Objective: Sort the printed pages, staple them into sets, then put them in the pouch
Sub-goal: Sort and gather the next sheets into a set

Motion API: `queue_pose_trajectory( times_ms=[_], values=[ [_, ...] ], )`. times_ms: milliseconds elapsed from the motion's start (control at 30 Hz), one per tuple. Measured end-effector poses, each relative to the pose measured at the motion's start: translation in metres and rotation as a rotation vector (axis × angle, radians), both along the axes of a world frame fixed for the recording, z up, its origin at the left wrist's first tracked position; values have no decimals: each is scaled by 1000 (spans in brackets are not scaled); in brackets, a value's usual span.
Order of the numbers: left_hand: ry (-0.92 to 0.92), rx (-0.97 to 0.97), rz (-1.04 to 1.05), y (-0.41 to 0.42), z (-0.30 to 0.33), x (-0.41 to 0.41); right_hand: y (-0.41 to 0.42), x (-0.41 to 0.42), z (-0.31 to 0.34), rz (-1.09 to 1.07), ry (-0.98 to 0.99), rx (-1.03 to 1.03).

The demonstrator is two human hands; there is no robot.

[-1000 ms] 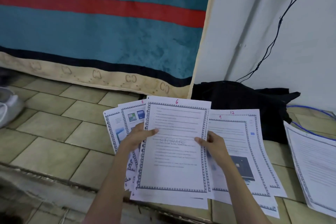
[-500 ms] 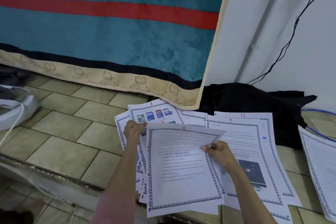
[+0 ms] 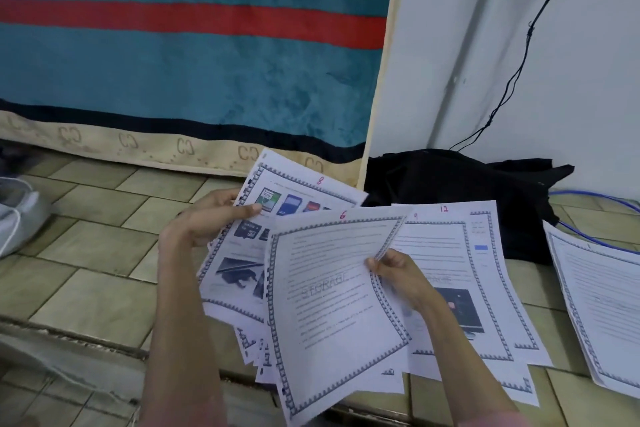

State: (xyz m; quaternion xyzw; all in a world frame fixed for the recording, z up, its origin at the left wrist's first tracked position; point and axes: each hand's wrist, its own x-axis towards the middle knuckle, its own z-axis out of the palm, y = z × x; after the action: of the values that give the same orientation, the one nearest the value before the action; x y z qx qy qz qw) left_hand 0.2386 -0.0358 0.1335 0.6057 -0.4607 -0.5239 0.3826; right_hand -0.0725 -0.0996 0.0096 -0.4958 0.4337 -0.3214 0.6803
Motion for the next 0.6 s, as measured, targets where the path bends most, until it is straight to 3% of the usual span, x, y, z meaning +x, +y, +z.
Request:
queue_pose_trajectory(
  times_ms=[133, 267, 400, 467, 600],
  values=[
    [121, -47, -187, -3, 6, -20, 1, 16, 7, -39, -276, 66],
    [98, -110, 41, -18, 11, -68, -5, 15, 17, -178, -408, 124],
    [513, 9, 116, -45, -6, -93, -18, -16, 23, -418, -374, 108],
    [419, 114, 181, -57, -26, -102, -25, -45, 25, -586, -209, 28],
    [70, 350, 142, -69, -77, -135, -31, -104, 16, -870, 470, -169]
  ],
)
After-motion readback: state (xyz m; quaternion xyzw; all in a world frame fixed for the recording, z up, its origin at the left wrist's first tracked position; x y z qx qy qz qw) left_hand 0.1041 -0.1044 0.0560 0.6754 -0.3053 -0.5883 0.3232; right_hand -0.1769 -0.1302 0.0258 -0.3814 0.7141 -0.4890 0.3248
